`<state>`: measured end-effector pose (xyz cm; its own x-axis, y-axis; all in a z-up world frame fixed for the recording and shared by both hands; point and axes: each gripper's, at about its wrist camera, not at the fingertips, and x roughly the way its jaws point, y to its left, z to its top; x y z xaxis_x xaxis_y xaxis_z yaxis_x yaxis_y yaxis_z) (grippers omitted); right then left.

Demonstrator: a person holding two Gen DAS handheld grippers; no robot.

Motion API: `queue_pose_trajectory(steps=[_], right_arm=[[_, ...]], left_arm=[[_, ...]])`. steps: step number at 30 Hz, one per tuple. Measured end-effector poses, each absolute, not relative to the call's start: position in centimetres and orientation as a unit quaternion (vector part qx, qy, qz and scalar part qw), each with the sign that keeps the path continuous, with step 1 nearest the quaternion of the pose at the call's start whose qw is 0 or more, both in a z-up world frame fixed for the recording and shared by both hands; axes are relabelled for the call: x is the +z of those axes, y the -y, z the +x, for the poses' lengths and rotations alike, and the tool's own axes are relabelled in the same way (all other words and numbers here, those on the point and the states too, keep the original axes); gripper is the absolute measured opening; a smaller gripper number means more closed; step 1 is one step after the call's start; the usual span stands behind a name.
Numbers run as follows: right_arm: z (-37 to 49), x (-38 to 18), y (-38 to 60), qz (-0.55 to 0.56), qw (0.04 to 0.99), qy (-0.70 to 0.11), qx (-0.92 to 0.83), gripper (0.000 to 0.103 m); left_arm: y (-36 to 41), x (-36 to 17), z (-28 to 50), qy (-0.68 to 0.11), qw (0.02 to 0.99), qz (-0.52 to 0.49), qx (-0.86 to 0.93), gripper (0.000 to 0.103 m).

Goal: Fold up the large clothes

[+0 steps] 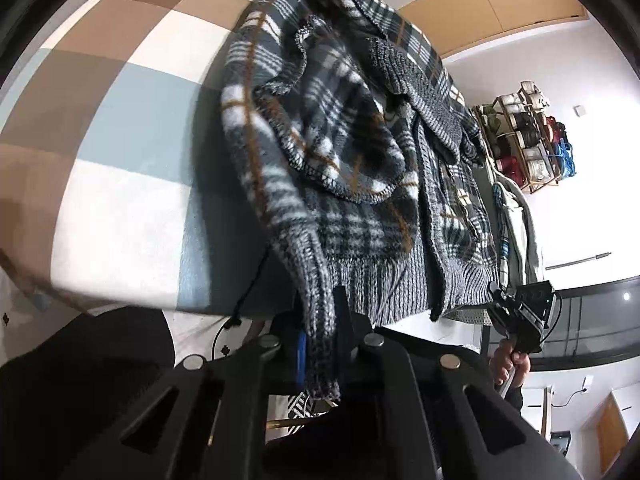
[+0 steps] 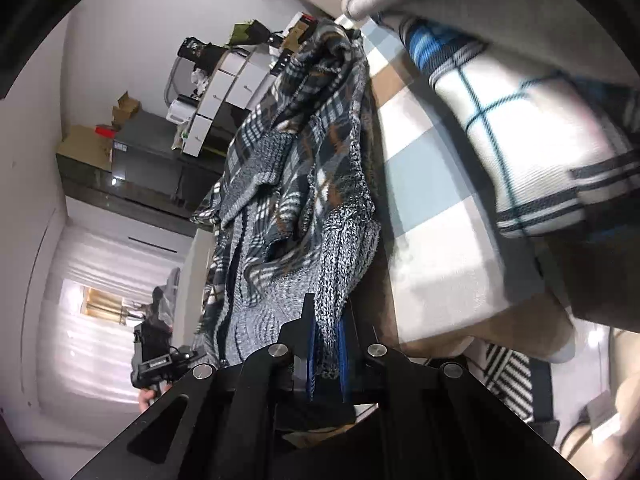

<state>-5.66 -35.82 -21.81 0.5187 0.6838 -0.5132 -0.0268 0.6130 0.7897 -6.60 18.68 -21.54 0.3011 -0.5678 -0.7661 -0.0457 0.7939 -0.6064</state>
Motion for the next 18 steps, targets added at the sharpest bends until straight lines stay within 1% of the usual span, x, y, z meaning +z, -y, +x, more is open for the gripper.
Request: queue_pose_trajectory(steps=[8, 12, 18], right_arm=[[-6.9, -20.9, 35.0, 0.374, 0.795, -0.423, 0.221, 0.008], [-8.8, -20.2, 34.7, 0.377, 0.794, -0.419, 0.228, 0.008], [-12.0, -18.0, 35.0, 0.397, 0.788, -0.395, 0.256, 0.008]], left_arm=[[-19.6, -21.0, -8.1, -0.562, 0.756, -0.277, -0.189, 0.004], [-19.8, -20.8, -9.9, -0.56, 0.747, -0.289, -0.213, 0.003], [-20.1, -18.0, -11.9, -0.544, 0.744, -0.297, -0.251, 0.003]])
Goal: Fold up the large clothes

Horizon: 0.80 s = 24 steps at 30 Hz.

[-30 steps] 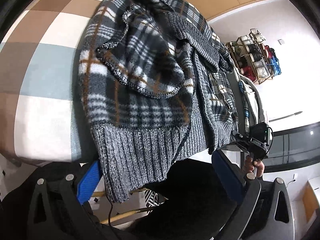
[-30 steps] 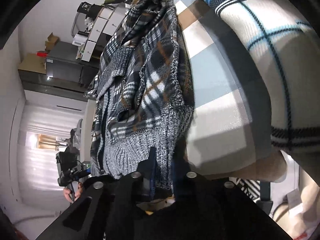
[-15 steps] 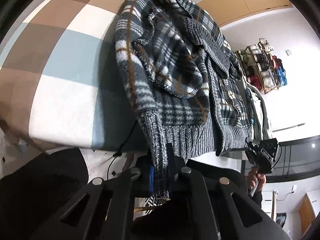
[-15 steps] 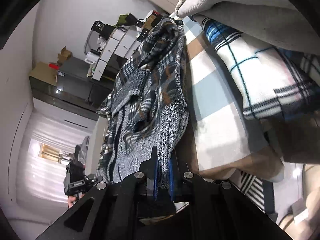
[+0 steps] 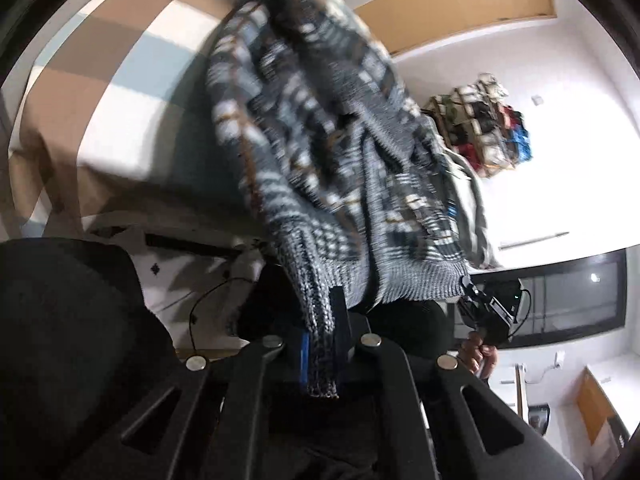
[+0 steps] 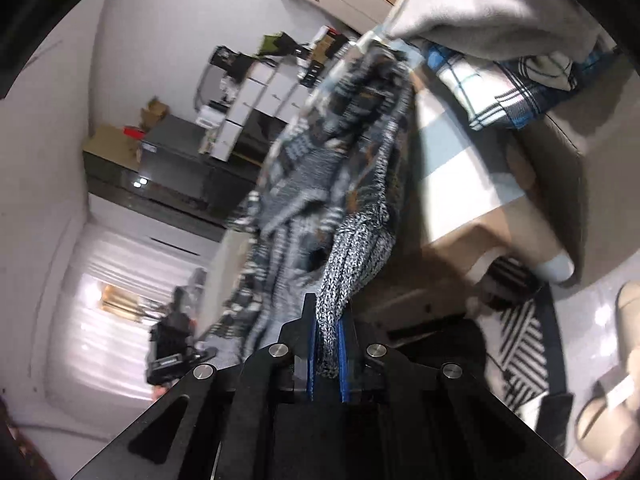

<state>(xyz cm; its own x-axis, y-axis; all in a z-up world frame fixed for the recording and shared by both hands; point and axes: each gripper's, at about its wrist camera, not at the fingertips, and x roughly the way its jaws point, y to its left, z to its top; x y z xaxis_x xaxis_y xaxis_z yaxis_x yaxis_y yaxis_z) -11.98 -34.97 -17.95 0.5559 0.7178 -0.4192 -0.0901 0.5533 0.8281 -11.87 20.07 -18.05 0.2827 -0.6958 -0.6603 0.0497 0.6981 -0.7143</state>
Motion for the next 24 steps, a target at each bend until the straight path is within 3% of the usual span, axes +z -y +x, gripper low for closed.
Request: queue_pose_trajectory(steps=[6, 13, 19, 24], right_arm=[[-10.3, -14.1, 34.7, 0.402, 0.789, -0.372, 0.279, 0.008], [-1.9, -8.5, 34.8, 0.42, 0.794, -0.345, 0.274, 0.008], [7.9, -8.0, 36.1, 0.44, 0.779, -0.402, 0.195, 0.008], [15.9, -9.8, 37.3, 0.433, 0.763, -0.46, 0.14, 0.008]], left_arm=[[-20.3, -13.9, -8.0, -0.529, 0.755, -0.28, -0.269, 0.003], [-22.0, -10.6, 3.2, -0.525, 0.746, -0.317, -0.258, 0.003], [-22.9, -9.0, 11.0, -0.538, 0.755, -0.306, -0.217, 0.003], [-23.0, -10.7, 16.6, -0.562, 0.752, -0.294, -0.182, 0.003]])
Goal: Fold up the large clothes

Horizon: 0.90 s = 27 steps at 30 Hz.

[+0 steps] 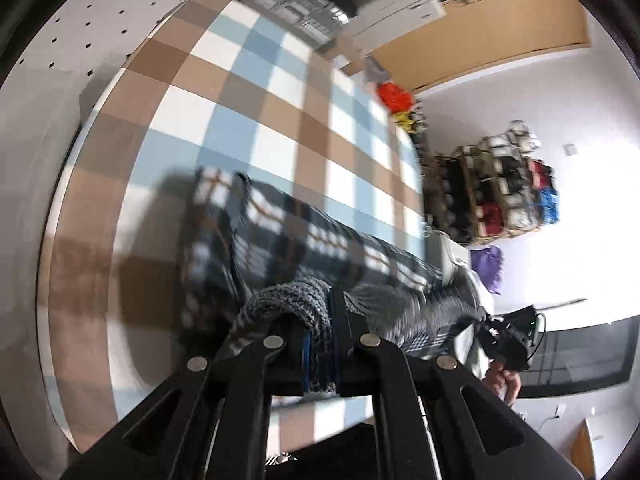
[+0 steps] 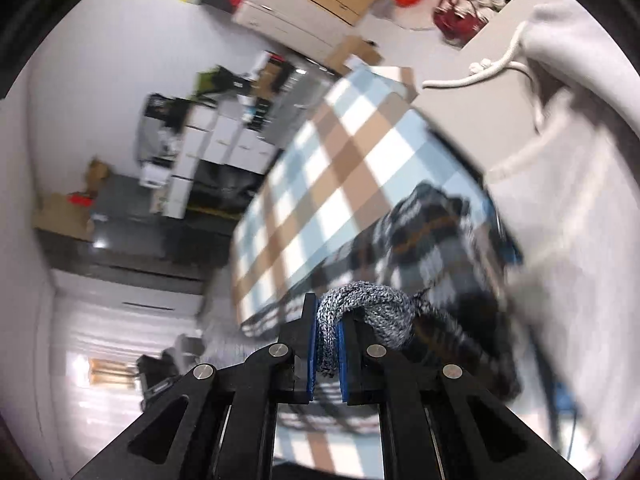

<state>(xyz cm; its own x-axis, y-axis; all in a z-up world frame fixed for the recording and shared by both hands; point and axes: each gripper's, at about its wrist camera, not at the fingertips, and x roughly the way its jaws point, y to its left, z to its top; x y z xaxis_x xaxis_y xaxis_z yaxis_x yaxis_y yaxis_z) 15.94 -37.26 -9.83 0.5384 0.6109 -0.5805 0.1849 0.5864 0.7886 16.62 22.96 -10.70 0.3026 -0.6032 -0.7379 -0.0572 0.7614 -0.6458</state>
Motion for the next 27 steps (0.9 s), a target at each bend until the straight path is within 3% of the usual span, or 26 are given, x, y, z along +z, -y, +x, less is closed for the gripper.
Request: queue_pose_trajectory(steps=[8, 12, 13, 15, 16, 17, 18, 19, 24, 27], right_arm=[[24.2, -15.6, 36.1, 0.384, 0.722, -0.568, 0.089, 0.011], [24.0, -16.4, 37.9, 0.424, 0.715, -0.55, 0.086, 0.014], [23.8, -16.1, 38.4, 0.428, 0.719, -0.541, 0.082, 0.022], [22.5, -14.2, 40.0, 0.422, 0.755, -0.498, 0.054, 0.052], [21.6, -12.9, 40.6, 0.414, 0.777, -0.472, 0.043, 0.075], [20.5, -11.4, 41.1, 0.412, 0.802, -0.43, 0.048, 0.084], [19.6, -10.3, 41.2, 0.41, 0.814, -0.407, 0.06, 0.086], [18.7, -9.0, 41.0, 0.401, 0.828, -0.386, 0.076, 0.088], [14.4, -5.4, 33.4, 0.231, 0.883, -0.393, 0.11, 0.09], [12.0, -5.1, 26.9, 0.099, 0.906, -0.39, 0.127, 0.093]], left_arm=[[-23.7, -16.6, 21.5, -0.627, 0.703, -0.298, -0.152, 0.003], [-24.9, -17.0, 21.5, -0.628, 0.686, -0.334, -0.151, 0.004], [-25.2, -16.7, 21.5, -0.627, 0.683, -0.344, -0.152, 0.004], [-25.6, -15.7, 21.2, -0.62, 0.683, -0.355, -0.152, 0.004], [-25.5, -15.1, 21.3, -0.616, 0.687, -0.353, -0.152, 0.005], [-25.3, -14.2, 20.9, -0.611, 0.696, -0.345, -0.152, 0.006], [-25.2, -13.4, 21.1, -0.606, 0.704, -0.338, -0.149, 0.008], [-25.1, -12.5, 20.8, -0.594, 0.723, -0.324, -0.141, 0.011], [-26.7, -8.1, 18.9, -0.506, 0.802, -0.308, -0.071, 0.059], [-24.7, -7.3, 17.3, -0.502, 0.821, -0.264, -0.066, 0.059]])
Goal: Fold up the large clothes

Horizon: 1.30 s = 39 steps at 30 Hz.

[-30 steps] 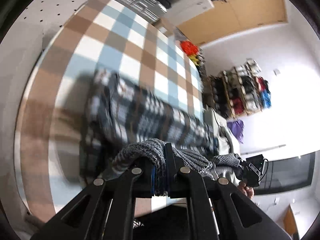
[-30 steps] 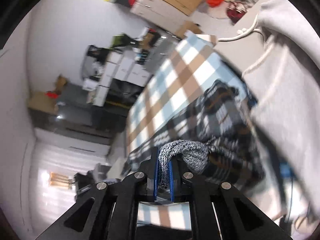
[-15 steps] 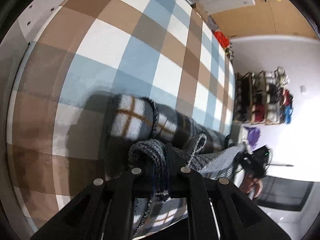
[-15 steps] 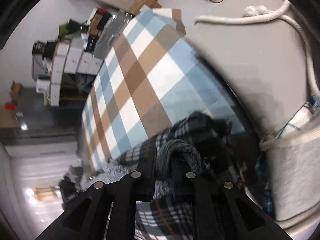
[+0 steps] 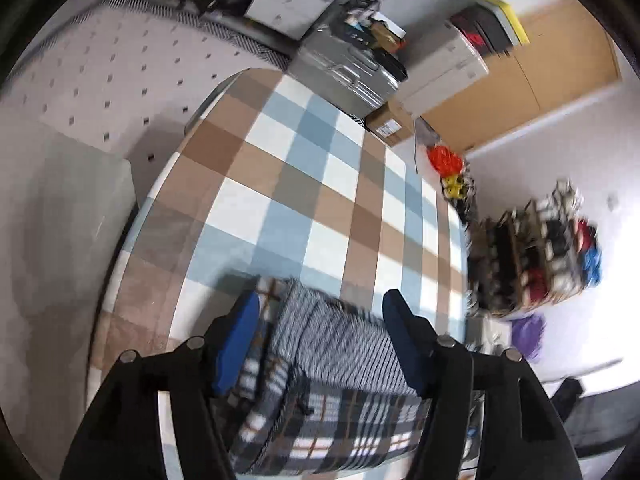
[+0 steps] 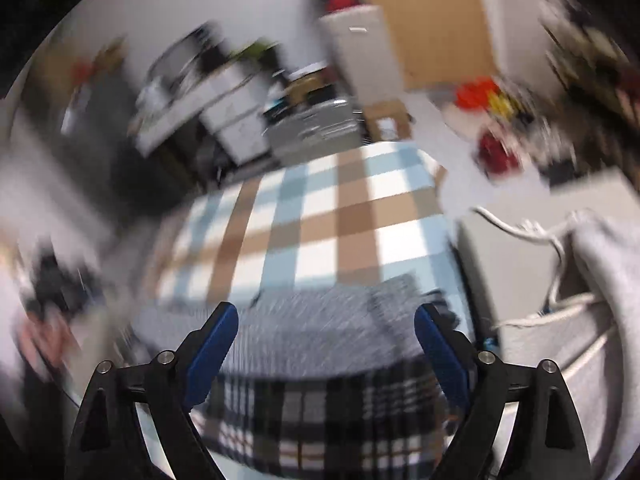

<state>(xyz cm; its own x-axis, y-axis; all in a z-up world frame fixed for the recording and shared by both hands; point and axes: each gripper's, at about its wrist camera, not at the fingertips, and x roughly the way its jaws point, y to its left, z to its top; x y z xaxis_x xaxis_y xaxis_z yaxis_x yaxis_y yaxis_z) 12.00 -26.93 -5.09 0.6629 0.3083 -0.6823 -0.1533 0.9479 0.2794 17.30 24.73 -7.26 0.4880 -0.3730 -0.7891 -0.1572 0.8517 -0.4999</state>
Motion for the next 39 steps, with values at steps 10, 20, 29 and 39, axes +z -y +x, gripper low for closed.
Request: queue_pose_trajectory(steps=[10, 20, 29, 39], right_arm=[[9.0, -10.5, 15.3, 0.021, 0.935, -0.343, 0.089, 0.096], [10.7, -16.9, 15.8, 0.015, 0.911, -0.409, 0.062, 0.103], [9.8, -16.0, 14.4, -0.036, 0.915, -0.402, 0.022, 0.102], [4.5, -12.2, 12.6, -0.111, 0.95, -0.289, -0.032, 0.103]], left_arm=[[-11.0, -15.3, 13.0, -0.511, 0.858, -0.026, -0.048, 0.06], [-12.5, -18.5, 12.9, -0.483, 0.873, -0.016, -0.065, 0.06], [-10.8, -18.4, 11.1, -0.448, 0.891, 0.058, -0.049, 0.061], [-9.8, -16.3, 8.1, -0.395, 0.915, 0.084, -0.017, 0.061]])
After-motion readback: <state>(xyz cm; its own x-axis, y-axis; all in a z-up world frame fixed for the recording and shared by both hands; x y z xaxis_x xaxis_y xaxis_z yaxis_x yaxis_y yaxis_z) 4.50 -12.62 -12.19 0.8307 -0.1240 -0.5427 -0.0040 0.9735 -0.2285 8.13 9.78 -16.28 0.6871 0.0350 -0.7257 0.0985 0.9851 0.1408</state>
